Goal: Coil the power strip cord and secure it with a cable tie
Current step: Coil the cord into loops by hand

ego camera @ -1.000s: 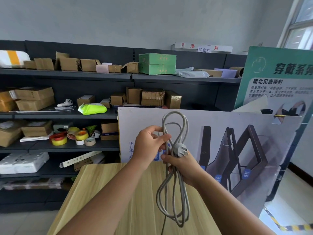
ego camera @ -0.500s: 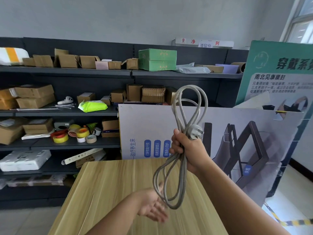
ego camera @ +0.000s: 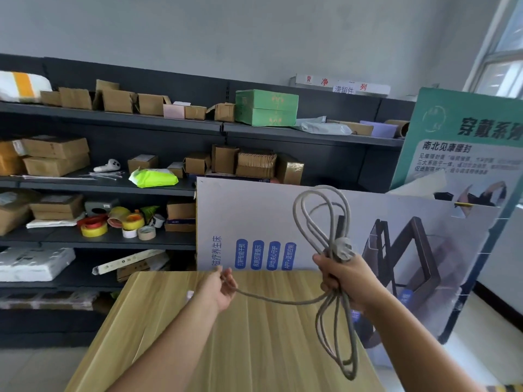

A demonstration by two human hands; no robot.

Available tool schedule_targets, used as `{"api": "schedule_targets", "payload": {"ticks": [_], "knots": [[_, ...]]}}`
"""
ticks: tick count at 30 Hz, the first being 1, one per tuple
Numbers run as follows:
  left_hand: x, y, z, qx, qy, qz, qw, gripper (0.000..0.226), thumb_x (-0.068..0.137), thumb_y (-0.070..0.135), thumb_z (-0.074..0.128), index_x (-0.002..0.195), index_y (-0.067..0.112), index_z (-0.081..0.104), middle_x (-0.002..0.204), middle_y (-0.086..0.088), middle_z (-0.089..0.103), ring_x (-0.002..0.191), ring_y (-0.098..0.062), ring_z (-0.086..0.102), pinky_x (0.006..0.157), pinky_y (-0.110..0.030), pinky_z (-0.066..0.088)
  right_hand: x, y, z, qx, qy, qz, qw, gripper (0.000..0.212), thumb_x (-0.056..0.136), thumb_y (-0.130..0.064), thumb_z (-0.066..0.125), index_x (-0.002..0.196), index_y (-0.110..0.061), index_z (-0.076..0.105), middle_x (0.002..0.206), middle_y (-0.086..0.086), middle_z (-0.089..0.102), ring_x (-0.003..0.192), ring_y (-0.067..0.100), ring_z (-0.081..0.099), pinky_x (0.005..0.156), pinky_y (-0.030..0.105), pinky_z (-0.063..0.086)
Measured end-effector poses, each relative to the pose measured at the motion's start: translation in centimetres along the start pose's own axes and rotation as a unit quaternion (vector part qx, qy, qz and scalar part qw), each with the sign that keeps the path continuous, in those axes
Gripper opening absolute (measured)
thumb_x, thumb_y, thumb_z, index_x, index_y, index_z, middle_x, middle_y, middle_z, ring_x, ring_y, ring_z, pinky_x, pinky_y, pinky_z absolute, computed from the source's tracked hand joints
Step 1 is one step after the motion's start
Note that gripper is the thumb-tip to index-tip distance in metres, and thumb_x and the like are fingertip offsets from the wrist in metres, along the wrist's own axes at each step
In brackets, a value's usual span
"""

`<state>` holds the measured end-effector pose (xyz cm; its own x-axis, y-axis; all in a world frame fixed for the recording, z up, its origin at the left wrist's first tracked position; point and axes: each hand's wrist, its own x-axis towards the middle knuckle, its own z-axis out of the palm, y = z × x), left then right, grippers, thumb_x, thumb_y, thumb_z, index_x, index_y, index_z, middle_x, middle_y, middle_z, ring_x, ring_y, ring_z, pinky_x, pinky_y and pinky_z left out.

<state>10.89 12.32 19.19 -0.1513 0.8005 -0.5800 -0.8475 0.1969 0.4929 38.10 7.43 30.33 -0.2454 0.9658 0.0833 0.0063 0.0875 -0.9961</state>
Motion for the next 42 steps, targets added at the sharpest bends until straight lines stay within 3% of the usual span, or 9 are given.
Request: {"api": "schedule_targets", "payload": {"ticks": [7,13,15,21,24,29,34,39,42], "knots": [[-6.1,-1.7,3.4,0.228,-0.156,0.251,0.928,0.037,0.101,0.006,0.043,0.120,0.029,0.064,0.079,-0.005,0.054,0.045,-0.006,0.038,0.040,-0.018,0.032,2.8,1.7,2.7,0.129,0.192,0.027,0.973,0.015,0.095,-0.017,0.060,0.087,-0.005,0.056,0.067,0.009,0.058,0.069,0.027,0.064,0.077,0.045,0.058],[-9.1,-5.3,4.3,0.456,-0.201,0.438,0.748,0.042,0.100,0.006,0.047,0.131,0.032,0.056,0.100,0.015,0.066,0.085,0.010,0.060,0.077,-0.012,0.045,3.3,1.1,7.6,0.169,0.136,0.022,0.976,0.027,0.100,-0.025,0.050,0.101,-0.002,0.065,0.104,0.014,0.075,0.096,0.026,0.071,0.084,0.042,0.057],[-10.1,-5.8,3.9,0.484,-0.211,0.476,0.703,0.047,0.099,0.002,0.045,0.130,0.036,0.053,0.108,0.024,0.062,0.099,0.018,0.056,0.082,-0.004,0.042,3.3,1.0,8.5,0.178,0.129,0.025,0.975,0.032,0.100,-0.029,0.049,0.101,-0.001,0.066,0.102,0.012,0.077,0.096,0.027,0.073,0.083,0.044,0.058],[-8.9,-5.8,2.1,0.625,-0.183,0.545,0.528,0.048,0.097,0.013,0.047,0.138,0.037,0.052,0.091,0.007,0.060,0.086,-0.009,0.058,0.077,-0.021,0.048,3.7,0.5,7.7,0.298,0.149,0.056,0.941,0.034,0.095,-0.030,0.059,0.072,-0.005,0.061,0.064,0.011,0.068,0.065,0.026,0.067,0.071,0.041,0.057],[-9.3,-6.0,1.6,0.654,-0.206,0.516,0.514,0.043,0.099,0.016,0.044,0.136,0.037,0.053,0.103,0.005,0.060,0.096,-0.008,0.058,0.084,-0.021,0.047,3.9,0.6,7.1,0.319,0.164,0.055,0.932,0.030,0.089,-0.020,0.070,0.065,-0.013,0.052,0.049,0.000,0.050,0.043,0.015,0.050,0.053,0.032,0.049],[-11.4,-4.5,2.9,0.598,-0.255,0.396,0.649,0.035,0.102,0.037,0.042,0.130,0.025,0.058,0.122,0.019,0.048,0.120,0.006,0.044,0.106,-0.019,0.033,3.8,1.0,7.0,0.317,0.177,0.041,0.931,0.025,0.089,-0.013,0.066,0.069,-0.014,0.052,0.047,-0.003,0.037,0.037,0.011,0.032,0.043,0.028,0.041],[-12.1,-3.7,4.2,0.718,-0.282,0.266,0.578,0.088,0.072,0.066,0.066,0.147,0.039,0.029,0.139,0.025,0.047,0.130,0.000,0.044,0.109,-0.028,0.039,2.5,1.5,8.8,0.282,0.154,0.017,0.947,0.010,0.091,-0.009,0.062,0.081,-0.008,0.059,0.046,0.001,0.048,0.046,0.017,0.058,0.056,0.031,0.049],[-12.5,-2.6,4.3,0.785,-0.242,0.253,0.511,0.021,0.076,0.029,0.064,0.096,0.024,0.062,0.093,0.001,0.071,0.088,-0.020,0.068,0.078,-0.037,0.054,1.8,2.9,9.3,0.337,0.099,0.008,0.936,0.009,0.086,-0.006,0.067,0.085,-0.006,0.058,0.071,0.009,0.064,0.088,0.026,0.071,0.084,0.033,0.055],[-12.2,-3.7,4.5,0.798,-0.159,0.321,0.485,0.039,0.073,0.018,0.053,0.111,0.028,0.057,0.096,-0.001,0.069,0.088,-0.027,0.066,0.068,-0.036,0.052,1.3,2.9,9.6,0.319,0.089,0.024,0.943,0.006,0.086,-0.009,0.065,0.087,-0.005,0.062,0.074,0.005,0.072,0.074,0.013,0.073,0.069,0.026,0.057]]}}
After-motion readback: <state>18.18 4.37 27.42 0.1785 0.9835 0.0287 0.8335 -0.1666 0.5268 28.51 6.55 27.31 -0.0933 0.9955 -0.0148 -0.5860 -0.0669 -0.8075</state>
